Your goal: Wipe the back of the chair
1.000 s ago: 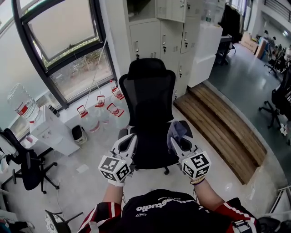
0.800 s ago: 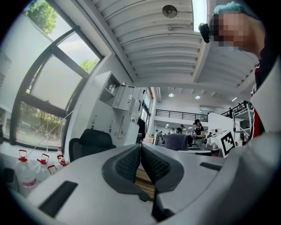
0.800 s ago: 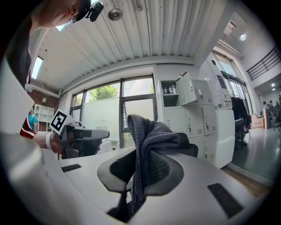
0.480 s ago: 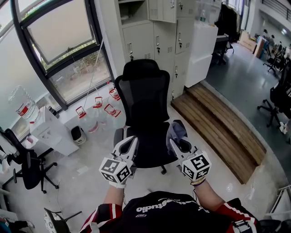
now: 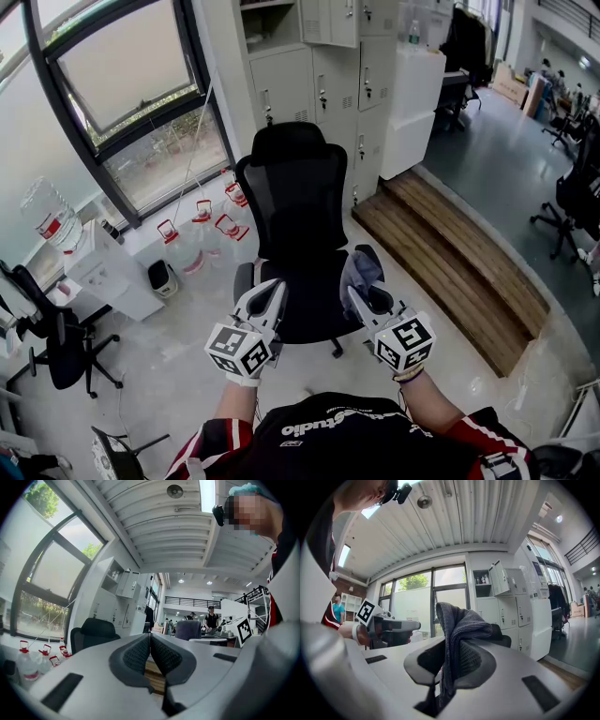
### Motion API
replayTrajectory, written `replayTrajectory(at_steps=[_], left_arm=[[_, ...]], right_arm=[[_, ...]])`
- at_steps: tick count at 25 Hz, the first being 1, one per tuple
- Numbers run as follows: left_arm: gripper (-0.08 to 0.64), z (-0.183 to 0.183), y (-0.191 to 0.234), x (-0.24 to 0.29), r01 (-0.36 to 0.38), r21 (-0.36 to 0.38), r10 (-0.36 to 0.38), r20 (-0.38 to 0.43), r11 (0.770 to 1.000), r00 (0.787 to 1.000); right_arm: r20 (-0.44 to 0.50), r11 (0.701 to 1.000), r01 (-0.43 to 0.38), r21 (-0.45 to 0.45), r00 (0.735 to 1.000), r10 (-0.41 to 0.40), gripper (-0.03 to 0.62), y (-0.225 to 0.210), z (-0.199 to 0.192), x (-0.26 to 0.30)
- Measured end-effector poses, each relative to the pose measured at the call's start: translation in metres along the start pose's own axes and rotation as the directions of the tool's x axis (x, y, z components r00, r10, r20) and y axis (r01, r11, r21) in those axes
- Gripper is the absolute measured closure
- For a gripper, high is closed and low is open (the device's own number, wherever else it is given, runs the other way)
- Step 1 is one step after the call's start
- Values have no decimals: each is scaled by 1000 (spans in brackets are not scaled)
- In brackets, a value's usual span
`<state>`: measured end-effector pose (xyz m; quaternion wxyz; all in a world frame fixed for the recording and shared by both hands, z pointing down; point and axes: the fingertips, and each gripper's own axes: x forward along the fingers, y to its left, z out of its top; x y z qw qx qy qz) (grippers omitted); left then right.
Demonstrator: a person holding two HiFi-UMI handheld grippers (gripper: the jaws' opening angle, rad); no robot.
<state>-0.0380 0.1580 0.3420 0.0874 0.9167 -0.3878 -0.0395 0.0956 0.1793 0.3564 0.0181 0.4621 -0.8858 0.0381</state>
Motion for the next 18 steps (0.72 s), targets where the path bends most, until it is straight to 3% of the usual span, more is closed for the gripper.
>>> replayTrajectory(at_steps=[18], left_arm=[[535,5,-19,-4,15,14,-15,3,1000,1000]], right_arm=[[6,1000,-20,-9,1000,20,528,9,7,-13]])
